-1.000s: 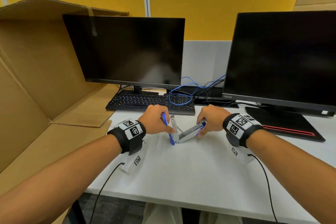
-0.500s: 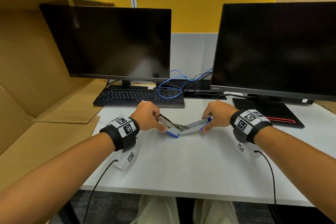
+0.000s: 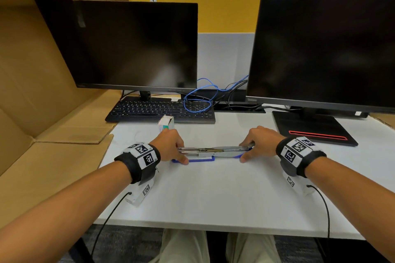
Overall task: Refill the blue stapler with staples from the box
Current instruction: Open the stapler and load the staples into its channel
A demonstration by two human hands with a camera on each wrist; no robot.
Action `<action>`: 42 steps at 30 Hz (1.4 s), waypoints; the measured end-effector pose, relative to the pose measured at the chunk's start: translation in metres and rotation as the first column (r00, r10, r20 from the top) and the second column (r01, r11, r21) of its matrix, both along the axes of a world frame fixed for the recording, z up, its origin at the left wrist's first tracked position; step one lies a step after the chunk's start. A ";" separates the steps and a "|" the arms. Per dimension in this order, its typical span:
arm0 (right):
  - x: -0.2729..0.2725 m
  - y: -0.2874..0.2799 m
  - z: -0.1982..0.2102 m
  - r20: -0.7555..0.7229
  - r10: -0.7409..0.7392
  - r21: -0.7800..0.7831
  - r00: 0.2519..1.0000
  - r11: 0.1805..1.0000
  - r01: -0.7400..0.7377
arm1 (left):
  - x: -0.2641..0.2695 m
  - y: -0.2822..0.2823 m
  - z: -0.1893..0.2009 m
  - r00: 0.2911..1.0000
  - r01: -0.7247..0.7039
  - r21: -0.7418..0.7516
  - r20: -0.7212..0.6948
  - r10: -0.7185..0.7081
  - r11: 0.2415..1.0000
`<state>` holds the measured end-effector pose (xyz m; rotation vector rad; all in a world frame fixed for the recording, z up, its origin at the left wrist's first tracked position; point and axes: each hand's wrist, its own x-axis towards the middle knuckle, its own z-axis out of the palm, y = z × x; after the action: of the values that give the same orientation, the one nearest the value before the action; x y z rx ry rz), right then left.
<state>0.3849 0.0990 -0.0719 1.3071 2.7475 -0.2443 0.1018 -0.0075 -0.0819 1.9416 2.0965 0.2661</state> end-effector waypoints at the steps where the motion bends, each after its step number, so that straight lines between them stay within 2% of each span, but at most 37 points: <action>1: 0.001 0.001 0.000 0.009 0.008 -0.002 1.000 1.000 -0.008 | 0.000 0.001 0.000 1.000 0.004 0.001 0.008 -0.004 1.000; 5: -0.002 0.000 0.004 0.054 0.048 0.008 0.997 0.999 -0.049 | 0.002 0.001 0.002 0.999 0.038 -0.010 -0.013 -0.039 0.999; 7: -0.010 -0.003 0.010 -0.057 0.049 -0.016 0.997 0.999 -0.050 | 0.002 0.001 0.004 0.998 0.060 0.003 -0.033 -0.060 0.998; 10: -0.026 -0.009 0.018 -0.187 0.082 -0.048 0.979 0.995 -0.092 | 0.003 0.001 0.007 0.995 0.090 0.102 0.026 -0.093 0.991; 15: -0.061 -0.023 0.012 -0.215 0.096 -0.125 0.972 0.984 -0.125 | 0.018 -0.005 0.019 0.964 0.150 0.322 0.161 -0.210 0.935; 21: -0.087 -0.032 0.007 -0.326 0.229 -0.107 0.917 0.955 -0.276 | 0.032 -0.008 0.022 0.953 0.228 0.410 0.094 -0.289 0.883; 25: -0.099 -0.035 0.008 -0.368 0.264 -0.094 0.891 0.943 -0.318 | 0.031 -0.005 0.023 0.951 0.248 0.404 0.072 -0.301 0.881; 31: -0.101 -0.030 0.003 -0.371 0.239 -0.065 0.897 0.957 -0.282 | 0.014 -0.004 0.021 0.975 0.207 0.356 0.000 -0.222 0.911; 35: -0.095 -0.023 -0.001 -0.474 0.161 -0.046 0.866 0.977 -0.207 | 0.000 -0.006 0.017 0.984 0.178 0.277 -0.039 -0.174 0.944; 39: -0.099 -0.025 -0.002 -0.545 0.145 -0.024 0.826 0.982 -0.188 | 0.002 -0.007 0.012 0.980 0.198 0.222 -0.076 -0.186 0.955; 42: -0.104 -0.028 0.000 -0.490 0.197 0.005 0.849 0.975 -0.223 | 0.005 -0.005 0.010 0.979 0.202 0.196 -0.075 -0.191 0.960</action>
<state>0.2808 0.0714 -0.0720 1.0263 3.2369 -0.7151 0.1068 -0.0126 -0.0718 2.2813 1.9556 0.4032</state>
